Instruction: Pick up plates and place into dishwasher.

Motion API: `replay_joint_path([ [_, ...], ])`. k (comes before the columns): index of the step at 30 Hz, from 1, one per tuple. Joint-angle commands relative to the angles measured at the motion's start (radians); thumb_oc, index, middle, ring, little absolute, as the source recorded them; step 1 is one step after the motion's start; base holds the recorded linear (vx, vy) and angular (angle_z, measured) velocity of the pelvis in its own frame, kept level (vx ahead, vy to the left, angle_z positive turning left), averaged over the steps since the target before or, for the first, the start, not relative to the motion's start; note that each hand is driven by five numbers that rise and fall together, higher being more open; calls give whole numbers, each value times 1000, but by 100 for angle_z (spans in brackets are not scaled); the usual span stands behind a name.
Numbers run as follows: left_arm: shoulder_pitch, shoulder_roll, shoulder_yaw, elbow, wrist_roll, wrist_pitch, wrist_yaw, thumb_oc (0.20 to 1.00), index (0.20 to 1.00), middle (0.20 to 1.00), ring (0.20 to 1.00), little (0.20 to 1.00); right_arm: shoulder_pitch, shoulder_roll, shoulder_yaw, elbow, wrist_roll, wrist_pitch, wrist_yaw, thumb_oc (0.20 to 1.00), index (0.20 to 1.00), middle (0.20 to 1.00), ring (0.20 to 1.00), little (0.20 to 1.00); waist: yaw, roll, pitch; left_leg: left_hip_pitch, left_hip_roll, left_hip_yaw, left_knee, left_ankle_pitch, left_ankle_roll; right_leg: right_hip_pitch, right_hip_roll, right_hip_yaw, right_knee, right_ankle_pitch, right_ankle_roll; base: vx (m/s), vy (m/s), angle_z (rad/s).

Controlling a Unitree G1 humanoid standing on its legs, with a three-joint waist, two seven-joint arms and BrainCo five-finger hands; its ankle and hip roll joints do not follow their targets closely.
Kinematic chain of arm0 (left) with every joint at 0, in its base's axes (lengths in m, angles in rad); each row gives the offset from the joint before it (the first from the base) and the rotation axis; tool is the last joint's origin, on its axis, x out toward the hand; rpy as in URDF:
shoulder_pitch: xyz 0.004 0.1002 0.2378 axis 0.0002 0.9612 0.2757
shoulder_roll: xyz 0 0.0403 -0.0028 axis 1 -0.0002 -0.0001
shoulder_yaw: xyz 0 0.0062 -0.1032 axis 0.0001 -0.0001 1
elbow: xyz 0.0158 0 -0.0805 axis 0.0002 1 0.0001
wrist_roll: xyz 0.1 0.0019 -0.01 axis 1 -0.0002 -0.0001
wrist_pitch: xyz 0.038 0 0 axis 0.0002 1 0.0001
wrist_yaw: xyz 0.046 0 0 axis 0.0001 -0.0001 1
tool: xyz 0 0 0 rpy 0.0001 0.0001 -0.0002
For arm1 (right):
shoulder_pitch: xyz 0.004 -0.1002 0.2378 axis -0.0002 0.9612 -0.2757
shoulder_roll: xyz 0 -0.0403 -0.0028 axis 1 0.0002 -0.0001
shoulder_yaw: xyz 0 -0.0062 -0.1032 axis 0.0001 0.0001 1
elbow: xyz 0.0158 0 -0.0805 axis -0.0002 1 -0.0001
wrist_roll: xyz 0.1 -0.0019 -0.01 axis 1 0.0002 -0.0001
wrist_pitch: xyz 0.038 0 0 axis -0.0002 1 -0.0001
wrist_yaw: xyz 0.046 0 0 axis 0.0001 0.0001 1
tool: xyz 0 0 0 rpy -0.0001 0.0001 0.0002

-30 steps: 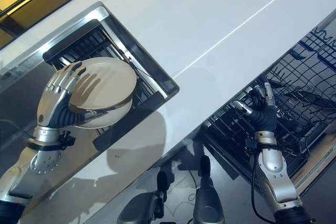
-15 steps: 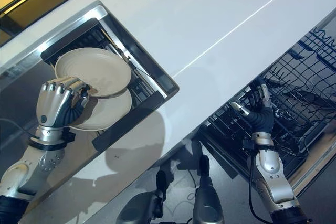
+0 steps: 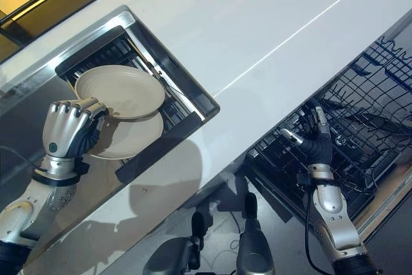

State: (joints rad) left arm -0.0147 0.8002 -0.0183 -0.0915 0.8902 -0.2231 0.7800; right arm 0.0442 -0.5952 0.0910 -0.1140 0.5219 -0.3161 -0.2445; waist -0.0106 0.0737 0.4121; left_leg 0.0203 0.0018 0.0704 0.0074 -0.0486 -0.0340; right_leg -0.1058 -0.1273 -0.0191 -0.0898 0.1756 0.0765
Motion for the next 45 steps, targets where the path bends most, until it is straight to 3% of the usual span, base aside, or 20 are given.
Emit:
replay_joint_path([
  [1, 6, 58, 47, 10, 17, 11, 101, 200, 200, 200, 200, 200, -9, 9, 40, -59, -26, -41, 55, 1000, 1000, 1000, 1000, 1000, 23, -53, -62, -117, -23, -64, 83, -7, -10, 37, -107, -25, 102, -143, 123, 35, 4, 0],
  [5, 11, 43, 71, 7, 31, 8, 104, 200, 200, 200, 200, 200, 4, 20, 42, -56, -33, -42, 59, 1000, 1000, 1000, 1000, 1000, 24, -56, -85, -100, -24, -66, 72, -7, -11, 49, -106, -30, 100, -147, 125, 16, 1, 0],
  [7, 12, 45, 75, 6, 37, -25, 31, 200, 200, 200, 200, 200, 10, 22, 37, -59, -31, -32, 66, 1000, 1000, 1000, 1000, 1000, 23, -56, -97, -89, -22, -67, 68, -8, -12, 57, -106, -33, 101, -150, 125, 48, 1, 1],
  [8, 15, 48, 76, 4, 33, -34, -32, 285, 285, 285, 285, 285, 14, 22, 34, -60, -30, -27, 70, 1000, 1000, 1000, 1000, 1000, 23, -56, -103, -85, -22, -67, 67, -8, -13, 62, -105, -35, 100, -151, 126, 68, 2, 2],
  [9, 21, 60, 68, 0, 26, -55, -102, 586, 586, 586, 586, 586, 18, 20, 29, -63, -27, -18, 74, 1000, 1000, 1000, 1000, 1000, 22, -54, -110, -79, -21, -68, 65, -7, -15, 67, -104, -35, 100, -153, 126, 68, 6, 3],
  [10, 23, 68, 61, -3, 13, -69, -154, 1000, 1000, 1000, 1000, 1000, 20, 16, 28, -67, -25, -10, 75, 1000, 1000, 1000, 1000, 1000, 20, -51, -114, -73, -21, -69, 63, -7, -15, 71, -103, -35, 101, -154, 126, 69, 12, 3],
  [14, 34, 126, 23, -18, 0, -77, -300, 1000, 1000, 1000, 1000, 1000, 25, -15, 17, -77, 3, 13, 85, 1000, 1000, 1000, 1000, 1000, 11, -37, -118, -50, -19, -70, 59, -9, -13, 83, -99, -30, 108, -158, 127, 57, 25, 2],
  [22, 32, 193, -19, -61, -10, -68, -356, 1000, 1000, 1000, 1000, 1000, 41, -64, 12, -69, 31, 1, 89, 1000, 1000, 1000, 1000, 1000, -8, -20, -98, -48, -22, -65, 73, -11, -9, 82, -106, -20, 121, -156, 134, 12, 14, 2],
  [27, 5, 190, -55, -46, 27, -21, -317, 1000, 1000, 1000, 1000, 1000, 30, -78, 17, -65, 37, -2, 86, 1000, 1000, 1000, 1000, 1000, -15, -21, -81, -66, -21, -60, 86, -10, -7, 69, -106, -6, 124, -153, 134, 0, 0, 0],
  [39, -118, 215, -137, 79, 46, 173, -120, 1000, 1000, 1000, 1000, 1000, -66, -104, 57, -30, 49, -33, 57, 1000, 1000, 1000, 1000, 1000, -17, -40, -6, -177, -17, -53, 148, -2, -6, -26, -106, 23, 154, -134, 132, -61, -3, -3],
  [45, -192, 212, -163, 133, 48, 245, -79, 1000, 1000, 1000, 1000, 1000, -125, -93, 78, -23, 31, -28, 30, 1000, 1000, 1000, 1000, 1000, -12, -49, 23, -232, -18, -50, 171, 2, -5, -72, -102, 32, 162, -124, 125, -67, 2, -1],
])
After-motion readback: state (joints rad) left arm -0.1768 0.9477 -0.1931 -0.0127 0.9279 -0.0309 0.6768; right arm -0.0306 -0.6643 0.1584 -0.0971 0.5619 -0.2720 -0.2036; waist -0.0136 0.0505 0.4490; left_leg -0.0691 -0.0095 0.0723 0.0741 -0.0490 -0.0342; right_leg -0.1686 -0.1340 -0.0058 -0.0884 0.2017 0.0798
